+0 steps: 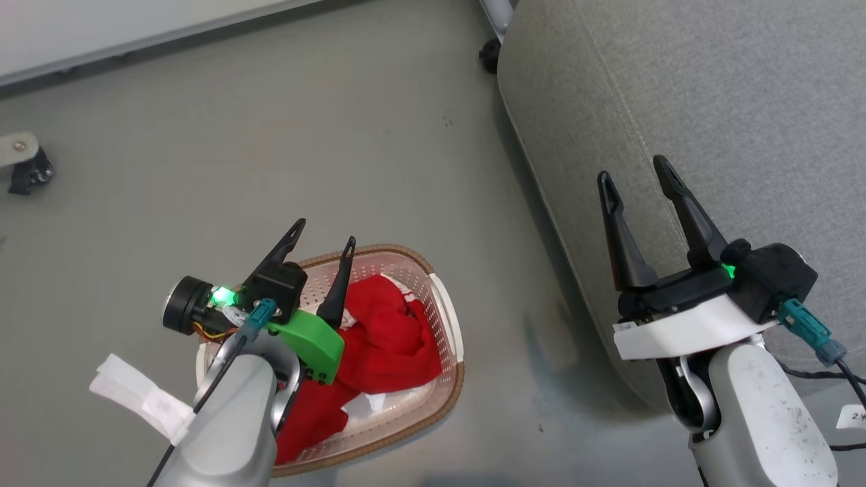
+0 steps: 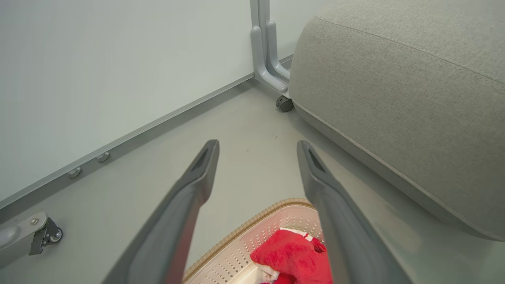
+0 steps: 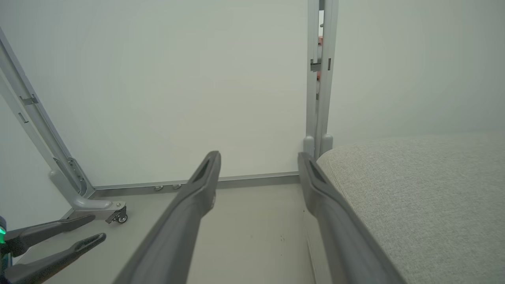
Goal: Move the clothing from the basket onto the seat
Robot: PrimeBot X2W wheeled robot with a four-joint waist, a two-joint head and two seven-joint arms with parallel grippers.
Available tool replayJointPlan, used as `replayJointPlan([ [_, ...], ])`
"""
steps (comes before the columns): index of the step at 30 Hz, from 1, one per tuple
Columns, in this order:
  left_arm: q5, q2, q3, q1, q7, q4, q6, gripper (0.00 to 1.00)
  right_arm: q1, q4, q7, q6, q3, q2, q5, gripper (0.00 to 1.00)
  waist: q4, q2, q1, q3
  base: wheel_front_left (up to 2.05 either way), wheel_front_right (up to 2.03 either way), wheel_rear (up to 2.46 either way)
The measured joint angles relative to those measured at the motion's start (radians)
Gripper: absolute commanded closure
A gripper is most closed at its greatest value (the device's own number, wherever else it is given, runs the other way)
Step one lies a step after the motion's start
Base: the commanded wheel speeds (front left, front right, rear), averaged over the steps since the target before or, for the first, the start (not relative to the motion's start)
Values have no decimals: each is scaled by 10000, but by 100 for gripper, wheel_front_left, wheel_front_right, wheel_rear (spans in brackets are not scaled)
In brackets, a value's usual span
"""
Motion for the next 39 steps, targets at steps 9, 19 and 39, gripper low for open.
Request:
replayJointPlan([
  [9, -21, 203, -872, -1073, -2, 1574, -42, 0, -730, -362, 0, 0, 213, 0, 127, 0, -372, 0, 0, 1397, 0, 0, 0],
  [19, -255, 395, -2065, -2290, -2, 3292, -44, 0, -1345, -715, 0, 0, 343, 0, 196, 0, -715, 0, 1, 2817, 0, 0, 0],
  [39, -828, 303, -4403, -4334, 15, 6172, -44, 0, -1824, -1131, 0, 0, 270, 0, 330, 0, -1108, 0, 2, 5026, 0, 0, 0],
])
